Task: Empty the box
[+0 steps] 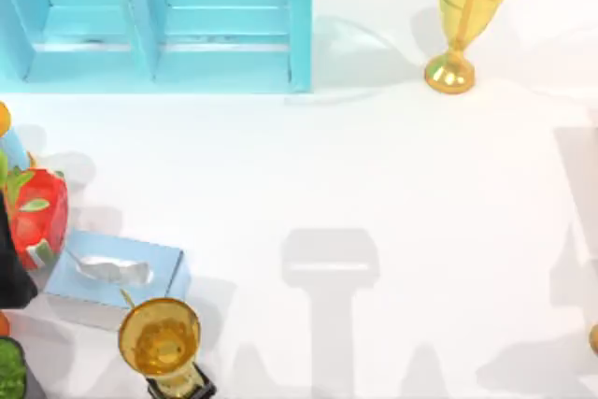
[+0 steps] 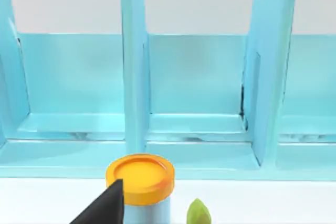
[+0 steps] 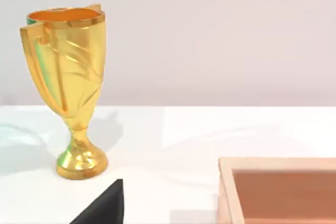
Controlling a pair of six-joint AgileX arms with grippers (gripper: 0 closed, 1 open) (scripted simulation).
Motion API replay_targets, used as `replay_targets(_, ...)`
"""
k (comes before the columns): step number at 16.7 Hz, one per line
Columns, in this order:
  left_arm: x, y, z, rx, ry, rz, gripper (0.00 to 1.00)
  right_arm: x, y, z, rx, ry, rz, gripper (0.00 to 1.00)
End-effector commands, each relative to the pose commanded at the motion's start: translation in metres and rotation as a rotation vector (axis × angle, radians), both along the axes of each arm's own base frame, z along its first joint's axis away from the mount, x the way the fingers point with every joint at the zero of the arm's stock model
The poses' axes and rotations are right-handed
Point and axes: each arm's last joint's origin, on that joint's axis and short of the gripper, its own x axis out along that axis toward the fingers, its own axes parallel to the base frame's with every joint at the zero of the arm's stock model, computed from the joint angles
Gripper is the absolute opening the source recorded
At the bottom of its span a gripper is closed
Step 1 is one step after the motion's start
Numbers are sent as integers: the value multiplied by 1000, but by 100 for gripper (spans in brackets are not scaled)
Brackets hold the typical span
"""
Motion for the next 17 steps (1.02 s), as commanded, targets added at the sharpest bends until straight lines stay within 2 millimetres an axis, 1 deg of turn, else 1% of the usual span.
replay_targets(2, 0, 0, 0, 0, 0, 0, 100, 0, 0, 0, 0, 1, 0, 100)
replay_targets(4, 0, 0, 0, 0, 0, 0, 100, 0, -2, 6, -16, 32, -15, 100)
replay_targets(6, 0, 0, 0, 0, 0, 0, 100, 1, -5, 18, -46, 103, -42, 100)
replay_targets(9, 0, 0, 0, 0, 0, 0, 100, 8, -12, 47, -102, 282, -91, 100)
replay_targets(11, 0, 0, 0, 0, 0, 0, 100, 21, -20, 66, -132, 460, -118, 100)
replay_targets(13, 0, 0, 0, 0, 0, 0, 100, 41, -32, 79, -146, 674, -132, 100)
replay_targets(15, 0, 0, 0, 0, 0, 0, 100, 65, -47, 86, -140, 896, -129, 100)
replay_targets(17, 0, 0, 0, 0, 0, 0, 100, 89, -66, 88, -118, 1102, -113, 100)
